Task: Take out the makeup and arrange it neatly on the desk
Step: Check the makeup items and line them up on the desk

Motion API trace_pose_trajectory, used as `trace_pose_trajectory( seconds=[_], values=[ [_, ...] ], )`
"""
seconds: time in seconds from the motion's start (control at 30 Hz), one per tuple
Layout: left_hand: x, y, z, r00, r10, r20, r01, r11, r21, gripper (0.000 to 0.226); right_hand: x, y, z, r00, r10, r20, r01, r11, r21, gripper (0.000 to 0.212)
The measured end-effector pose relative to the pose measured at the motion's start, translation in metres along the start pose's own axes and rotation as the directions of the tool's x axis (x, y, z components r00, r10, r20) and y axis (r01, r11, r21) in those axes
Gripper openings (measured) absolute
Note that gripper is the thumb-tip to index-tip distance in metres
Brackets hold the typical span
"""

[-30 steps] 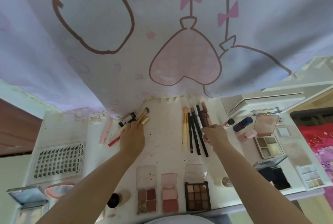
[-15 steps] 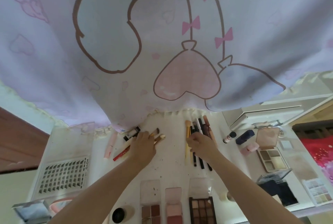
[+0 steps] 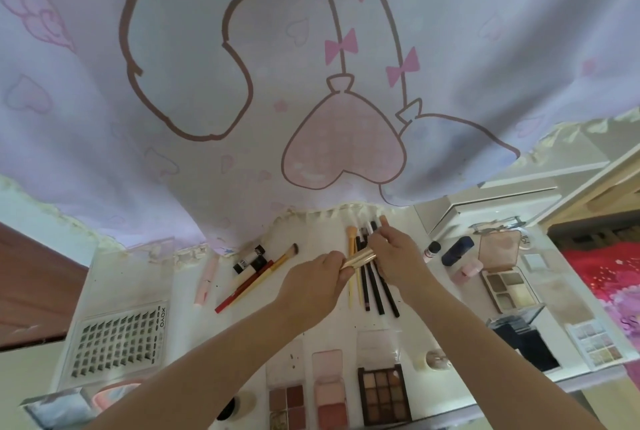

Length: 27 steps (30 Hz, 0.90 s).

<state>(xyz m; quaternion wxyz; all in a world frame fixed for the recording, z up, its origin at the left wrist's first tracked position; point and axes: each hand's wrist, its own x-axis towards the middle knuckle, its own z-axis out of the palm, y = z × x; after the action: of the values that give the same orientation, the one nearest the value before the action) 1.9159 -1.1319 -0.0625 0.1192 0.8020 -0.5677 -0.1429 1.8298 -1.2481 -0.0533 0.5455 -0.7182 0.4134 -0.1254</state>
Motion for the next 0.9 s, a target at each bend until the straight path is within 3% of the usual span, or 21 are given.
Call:
trace_pose_trajectory(
  seconds=[0.07, 0.1, 0.17, 0.2, 0.23, 0.27, 0.33, 0.4, 0.5, 0.63, 0.67, 0.73, 0.8, 0.87, 0.9],
  values=[
    [0.000, 0.005, -0.011, 0.997, 0.049, 0.054, -0.034, 0.970, -0.239, 0.024, -0.006, -0.007, -0.008, 0.990, -0.138, -0.012, 0.138, 0.990, 0.010, 0.033],
    [-0.001, 0.007, -0.016, 0.992, 0.067, 0.106, -0.015, 0.900, -0.435, 0.025, -0.010, -0.009, -0.012, 0.979, -0.203, -0.003, 0.203, 0.979, 0.004, 0.032],
    [-0.007, 0.010, -0.028, 0.971, 0.110, 0.212, 0.100, 0.619, -0.779, 0.027, -0.020, -0.017, -0.020, 0.947, -0.320, 0.028, 0.321, 0.946, -0.049, 0.030],
    [-0.009, 0.009, -0.033, 0.961, 0.125, 0.246, 0.149, 0.516, -0.844, 0.028, -0.025, -0.022, -0.025, 0.933, -0.352, 0.073, 0.357, 0.932, -0.062, 0.025],
    [-0.010, 0.007, -0.036, 0.957, 0.125, 0.260, 0.166, 0.499, -0.850, 0.028, -0.025, -0.024, -0.029, 0.924, -0.359, 0.132, 0.370, 0.927, -0.067, 0.020],
    [-0.009, 0.005, -0.039, 0.962, 0.107, 0.252, 0.153, 0.553, -0.819, 0.027, -0.026, -0.028, -0.033, 0.919, -0.336, 0.207, 0.357, 0.931, -0.071, 0.020],
    [-0.008, 0.002, -0.042, 0.980, 0.076, 0.186, 0.062, 0.766, -0.640, 0.022, -0.025, -0.031, -0.040, 0.912, -0.230, 0.339, 0.267, 0.961, -0.066, 0.025],
    [-0.008, 0.000, -0.045, 0.985, 0.066, 0.160, 0.021, 0.870, -0.493, 0.014, -0.022, -0.031, -0.043, 0.906, -0.166, 0.389, 0.233, 0.963, -0.134, 0.031],
    [-0.011, 0.001, -0.048, 0.983, 0.084, 0.160, -0.016, 0.923, -0.386, 0.013, -0.021, -0.030, -0.044, 0.899, -0.222, 0.377, 0.338, 0.900, -0.276, 0.038],
    [-0.011, -0.001, -0.057, 0.986, 0.053, 0.160, 0.020, 0.905, -0.425, 0.017, -0.023, -0.028, -0.048, 0.801, -0.499, 0.332, 0.562, 0.817, -0.128, 0.010],
    [-0.011, 0.000, -0.059, 0.986, 0.047, 0.162, 0.029, 0.900, -0.436, 0.018, -0.023, -0.026, -0.050, 0.782, -0.528, 0.332, 0.580, 0.811, -0.077, 0.011],
    [-0.010, 0.001, -0.060, 0.987, 0.064, 0.151, 0.001, 0.919, -0.393, 0.016, -0.024, -0.026, -0.052, 0.806, -0.474, 0.355, 0.519, 0.854, -0.039, 0.021],
    [-0.010, 0.004, -0.059, 0.988, 0.098, 0.120, -0.063, 0.961, -0.271, 0.018, -0.022, -0.026, -0.050, 0.822, -0.405, 0.400, 0.483, 0.869, -0.112, 0.004],
    [-0.009, 0.005, -0.057, 0.987, 0.119, 0.104, -0.096, 0.974, -0.205, 0.020, -0.020, -0.023, -0.049, 0.832, -0.389, 0.395, 0.490, 0.850, -0.195, 0.023],
    [-0.009, 0.005, -0.056, 0.987, 0.121, 0.103, -0.097, 0.972, -0.212, 0.022, -0.020, -0.021, -0.049, 0.825, -0.432, 0.365, 0.516, 0.840, -0.171, 0.020]
  ],
)
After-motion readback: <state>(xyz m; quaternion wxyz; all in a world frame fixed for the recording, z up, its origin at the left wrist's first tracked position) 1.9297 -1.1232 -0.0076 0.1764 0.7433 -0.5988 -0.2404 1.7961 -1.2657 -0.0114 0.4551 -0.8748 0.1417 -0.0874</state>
